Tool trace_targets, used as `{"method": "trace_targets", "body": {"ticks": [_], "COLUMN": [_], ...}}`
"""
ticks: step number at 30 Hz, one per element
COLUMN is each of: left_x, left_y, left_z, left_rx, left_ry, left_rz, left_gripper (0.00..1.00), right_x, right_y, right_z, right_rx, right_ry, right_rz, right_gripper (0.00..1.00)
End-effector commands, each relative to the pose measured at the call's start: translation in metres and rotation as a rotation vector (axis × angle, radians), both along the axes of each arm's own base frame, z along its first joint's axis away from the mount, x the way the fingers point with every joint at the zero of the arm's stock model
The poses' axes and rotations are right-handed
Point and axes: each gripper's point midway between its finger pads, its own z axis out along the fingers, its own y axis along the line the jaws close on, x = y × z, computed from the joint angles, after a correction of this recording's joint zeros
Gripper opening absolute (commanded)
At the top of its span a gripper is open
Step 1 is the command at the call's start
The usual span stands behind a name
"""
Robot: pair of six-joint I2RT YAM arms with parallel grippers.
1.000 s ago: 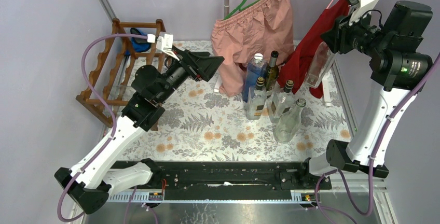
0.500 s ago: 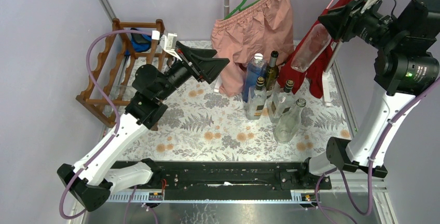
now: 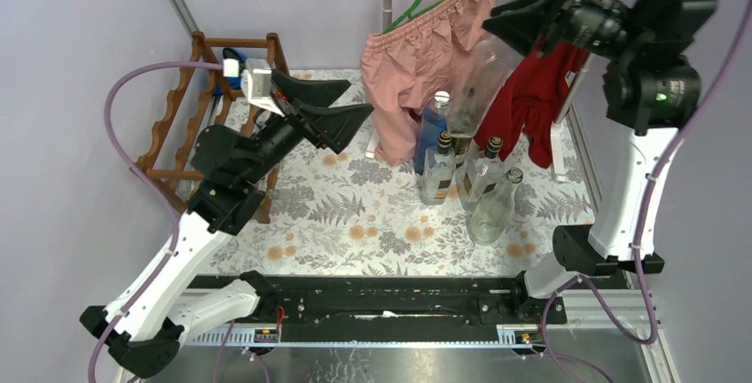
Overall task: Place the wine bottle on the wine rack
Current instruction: Place the wine bottle at the center of the board.
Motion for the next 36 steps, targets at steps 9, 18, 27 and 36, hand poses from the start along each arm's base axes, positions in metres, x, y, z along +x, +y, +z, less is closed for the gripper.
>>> {"method": "trace_targets", "body": {"ticks": [9, 18, 27, 36], "left_x": [-0.019, -0.012, -0.01, -0.017], "left_y": [0.056, 0.089, 0.108, 0.126], "left_z": [0.017, -0.037, -0.083, -0.09], "left_rx": [0.048, 0.182, 0.224, 0.207], "left_ry": [-0.015, 0.089, 0.169, 0.171], "left_rz": [0.207, 0.379, 0.469, 0.527], "left_gripper": [0.94, 0.94, 0.94, 0.94], "right_x": [-0.044, -0.014, -0.013, 0.015], "right_y": [0.155, 0.211, 0.248, 0.281], "right_z": [-0.05, -0.181, -0.264, -0.273], "right_rx": [-0.125, -0.353, -0.39, -0.324], "right_ry": [-0.019, 0.063, 0.117, 0.039], "right_rz": [0.38, 0.383, 0.414, 0.337], "right_gripper": [0.0, 0.0, 0.0, 0.01]}}
